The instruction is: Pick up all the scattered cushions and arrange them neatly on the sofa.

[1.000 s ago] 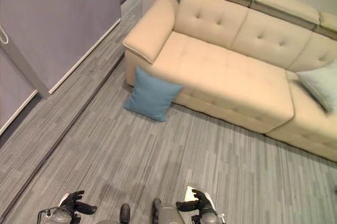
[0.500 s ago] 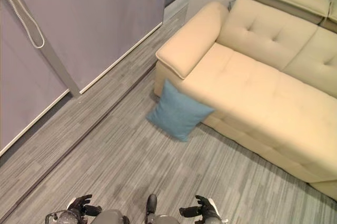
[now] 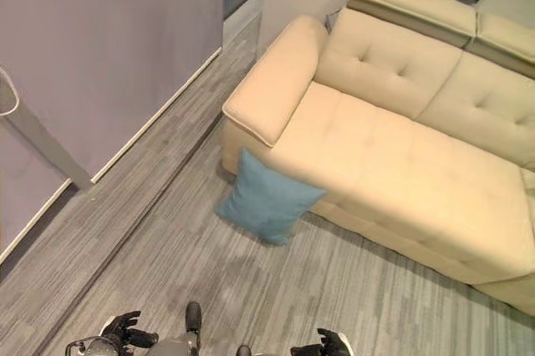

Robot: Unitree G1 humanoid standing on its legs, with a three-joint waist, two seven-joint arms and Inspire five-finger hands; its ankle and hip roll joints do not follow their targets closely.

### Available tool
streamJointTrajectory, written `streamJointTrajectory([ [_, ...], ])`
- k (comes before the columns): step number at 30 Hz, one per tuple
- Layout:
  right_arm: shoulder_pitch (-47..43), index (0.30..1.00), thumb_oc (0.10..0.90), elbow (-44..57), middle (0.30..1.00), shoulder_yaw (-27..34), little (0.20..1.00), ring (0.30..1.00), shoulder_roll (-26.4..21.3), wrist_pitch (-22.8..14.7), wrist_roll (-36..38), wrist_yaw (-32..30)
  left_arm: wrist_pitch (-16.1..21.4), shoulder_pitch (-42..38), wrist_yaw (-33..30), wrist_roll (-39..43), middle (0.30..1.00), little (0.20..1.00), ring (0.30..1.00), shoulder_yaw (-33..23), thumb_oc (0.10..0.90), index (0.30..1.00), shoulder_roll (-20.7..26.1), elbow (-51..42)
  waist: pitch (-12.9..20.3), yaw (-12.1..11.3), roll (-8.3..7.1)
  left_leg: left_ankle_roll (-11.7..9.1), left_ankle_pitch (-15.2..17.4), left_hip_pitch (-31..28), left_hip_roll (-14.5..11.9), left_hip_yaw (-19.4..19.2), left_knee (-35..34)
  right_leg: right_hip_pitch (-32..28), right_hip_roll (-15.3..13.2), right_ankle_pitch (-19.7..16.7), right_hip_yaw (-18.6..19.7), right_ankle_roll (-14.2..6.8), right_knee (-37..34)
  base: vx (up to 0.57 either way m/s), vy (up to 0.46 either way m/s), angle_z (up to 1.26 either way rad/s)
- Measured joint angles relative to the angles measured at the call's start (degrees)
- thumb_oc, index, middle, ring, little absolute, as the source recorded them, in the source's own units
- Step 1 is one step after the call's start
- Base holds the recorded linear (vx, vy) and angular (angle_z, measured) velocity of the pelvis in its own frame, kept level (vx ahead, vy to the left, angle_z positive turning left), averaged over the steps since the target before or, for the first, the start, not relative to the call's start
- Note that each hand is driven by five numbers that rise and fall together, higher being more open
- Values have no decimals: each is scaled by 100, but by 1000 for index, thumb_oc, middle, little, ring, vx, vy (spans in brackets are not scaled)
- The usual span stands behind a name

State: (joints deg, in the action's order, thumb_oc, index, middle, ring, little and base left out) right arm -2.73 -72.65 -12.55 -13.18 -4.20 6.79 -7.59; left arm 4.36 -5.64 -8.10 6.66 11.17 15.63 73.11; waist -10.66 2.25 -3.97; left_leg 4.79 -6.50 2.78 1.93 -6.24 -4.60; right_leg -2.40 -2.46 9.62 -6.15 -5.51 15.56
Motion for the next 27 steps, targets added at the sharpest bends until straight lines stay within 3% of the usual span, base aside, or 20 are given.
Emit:
streamJointTrajectory([
  [2,62,900,800,249,900,58,900,900,3,-36,23,-19,22,-59,-8,0,900,900,900,3,800,900,25,-27,23,52,63,128,155,-227,129,-46,-43,736,-267,282,12,-242,1486,161,149,-19],
  [4,-13,900,800,363,900,65,900,900,-53,-17,0,-23,31,-111,-8,0,900,900,900,10,800,900,73,-73,54,26,22,150,255,-380,227,-181,-43,1374,-557,292,-196,-241,2173,185,20,-11],
  [6,-89,900,800,384,900,50,900,900,-59,-21,-36,-23,29,-122,-12,0,900,900,900,8,800,900,114,-75,54,14,39,20,369,-551,217,-235,-43,1495,-599,251,-481,-175,1430,155,-33,-8],
  [8,-123,900,800,384,900,-3,900,900,-57,-19,-154,-19,29,-78,-13,0,900,900,900,-2,800,900,173,-74,104,-27,10,-78,468,-646,199,-289,-42,1503,-576,11,-818,57,350,242,-62,-12],
  [10,-145,900,800,448,900,5,900,900,-61,-17,-173,-12,-14,49,-3,0,900,900,900,-19,800,900,169,95,113,23,6,-137,733,-854,144,-338,-38,1792,-542,-734,-1021,-51,-490,288,-98,-24],
  [12,-138,900,800,438,900,6,900,900,-61,-14,-173,-13,-74,120,0,-1,900,900,900,-13,800,900,162,105,128,49,-31,-194,824,-1010,141,-361,-42,1799,-576,-962,-1106,-63,-700,271,-152,5],
  [13,102,900,800,407,900,29,900,900,-61,-13,-167,-15,-69,218,1,-1,900,900,900,-11,800,900,115,45,210,65,-29,-363,1024,-1270,28,-207,-17,1545,-445,-1385,-1050,279,-797,256,-153,41],
  [14,216,900,800,346,900,53,900,900,-71,-16,-162,-11,-63,260,-2,0,900,900,900,-8,800,900,75,27,306,79,44,-456,1136,-1279,-103,-111,93,1455,-334,-1533,-1085,496,-865,149,-140,52],
  [15,264,900,800,287,900,78,900,900,-82,-2,-146,-11,-63,265,0,1,900,900,900,-14,800,900,16,30,355,55,132,-573,1258,-1242,-251,-82,400,1241,-187,-1454,-1140,516,-1071,45,-101,27],
  [17,294,900,800,291,900,83,900,900,-90,-2,-132,-7,-49,280,2,4,900,900,900,-26,800,900,-31,26,363,-16,107,-698,1331,-1010,-349,-52,1158,898,-26,-1515,-1137,558,-1515,46,-144,10],
  [19,264,900,800,315,900,78,900,900,-98,-24,-109,-11,-47,211,-3,6,900,900,900,-71,800,900,-56,46,288,-9,-55,-918,1366,-143,-397,48,2939,646,8,-1583,-1080,698,-1852,60,-99,3],
  [20,206,900,800,311,900,56,900,900,-120,-21,-102,-14,-37,145,-5,23,900,900,900,-70,800,900,-79,38,259,-42,-96,-1150,1239,300,-455,126,3784,586,34,-1586,-1046,887,-1952,100,-46,-24],
  [21,149,900,800,310,900,51,900,900,-147,-23,-92,-16,-33,123,-8,107,900,900,900,-111,800,900,-117,14,253,-87,-96,-1144,1270,600,-517,231,4180,495,112,-1592,-982,927,-2071,124,-16,-38],
  [24,-11,900,800,303,900,50,900,900,-167,-27,-61,-17,-18,6,-9,125,900,900,900,-112,800,900,-116,-70,197,-107,-122,-1118,1276,878,-535,371,3619,428,248,-1471,-831,1059,-2113,158,29,-31],
  [25,-89,900,800,297,900,-4,900,900,-171,-28,-22,-19,-15,-23,-3,125,900,900,900,-104,800,900,-118,-162,143,-109,-182,-1119,1233,816,-460,362,2484,363,281,-1414,-718,1054,-2120,177,57,-31],
  [27,-111,900,800,270,900,-54,900,900,-179,-25,5,-15,-11,-75,4,125,900,900,900,-7,800,900,-129,-175,74,-106,-243,-1115,1008,773,-405,417,1532,262,335,-1364,-617,1018,-2118,178,74,-34],
])
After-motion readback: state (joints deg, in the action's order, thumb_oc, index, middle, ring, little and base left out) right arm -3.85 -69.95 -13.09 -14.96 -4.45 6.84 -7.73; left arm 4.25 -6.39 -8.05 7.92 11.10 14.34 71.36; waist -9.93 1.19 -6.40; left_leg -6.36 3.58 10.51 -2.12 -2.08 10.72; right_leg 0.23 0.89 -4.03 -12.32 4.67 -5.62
